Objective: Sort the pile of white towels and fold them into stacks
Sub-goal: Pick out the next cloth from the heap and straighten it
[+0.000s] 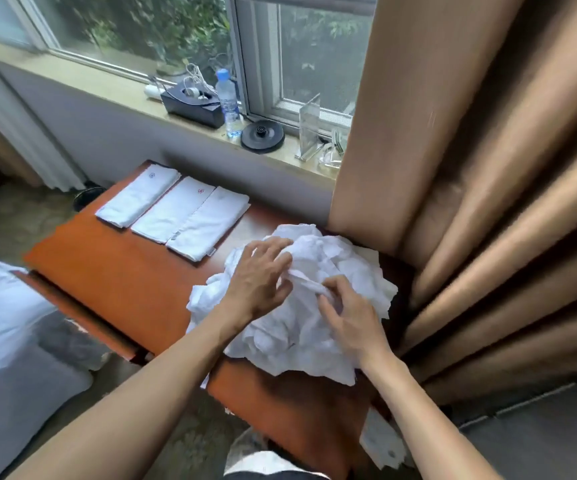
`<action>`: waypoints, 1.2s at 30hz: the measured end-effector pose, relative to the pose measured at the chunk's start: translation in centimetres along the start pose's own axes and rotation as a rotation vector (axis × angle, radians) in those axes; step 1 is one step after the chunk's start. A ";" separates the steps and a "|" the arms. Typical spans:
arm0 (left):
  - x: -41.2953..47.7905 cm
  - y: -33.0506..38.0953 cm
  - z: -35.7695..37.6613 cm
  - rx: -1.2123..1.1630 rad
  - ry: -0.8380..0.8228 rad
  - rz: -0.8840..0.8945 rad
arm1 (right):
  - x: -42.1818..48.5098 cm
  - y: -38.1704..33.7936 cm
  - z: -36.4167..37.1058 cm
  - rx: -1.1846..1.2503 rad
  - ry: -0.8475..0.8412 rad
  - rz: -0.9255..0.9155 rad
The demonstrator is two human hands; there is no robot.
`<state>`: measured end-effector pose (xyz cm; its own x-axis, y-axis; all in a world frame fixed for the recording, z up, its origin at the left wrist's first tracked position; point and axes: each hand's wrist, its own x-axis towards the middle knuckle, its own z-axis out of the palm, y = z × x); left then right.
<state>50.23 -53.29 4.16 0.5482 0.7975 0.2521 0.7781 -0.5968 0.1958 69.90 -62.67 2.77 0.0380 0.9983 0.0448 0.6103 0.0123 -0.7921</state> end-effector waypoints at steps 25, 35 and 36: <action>-1.7 13.4 -8.2 -0.675 0.187 -0.681 | -1.8 -2.9 -10.6 0.450 0.081 0.026; -3.0 16.2 -5.1 -0.885 0.205 -0.544 | -4.5 -2.4 -7.9 0.650 -0.048 0.061; -3.1 16.5 -4.9 -0.935 0.215 -0.568 | -4.7 -2.0 -8.3 0.673 -0.061 0.076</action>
<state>59.84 -66.00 11.24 0.0508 0.9979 0.0405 0.3125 -0.0544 0.9484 75.03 -67.85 9.21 0.0041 0.9990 -0.0449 -0.0185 -0.0448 -0.9988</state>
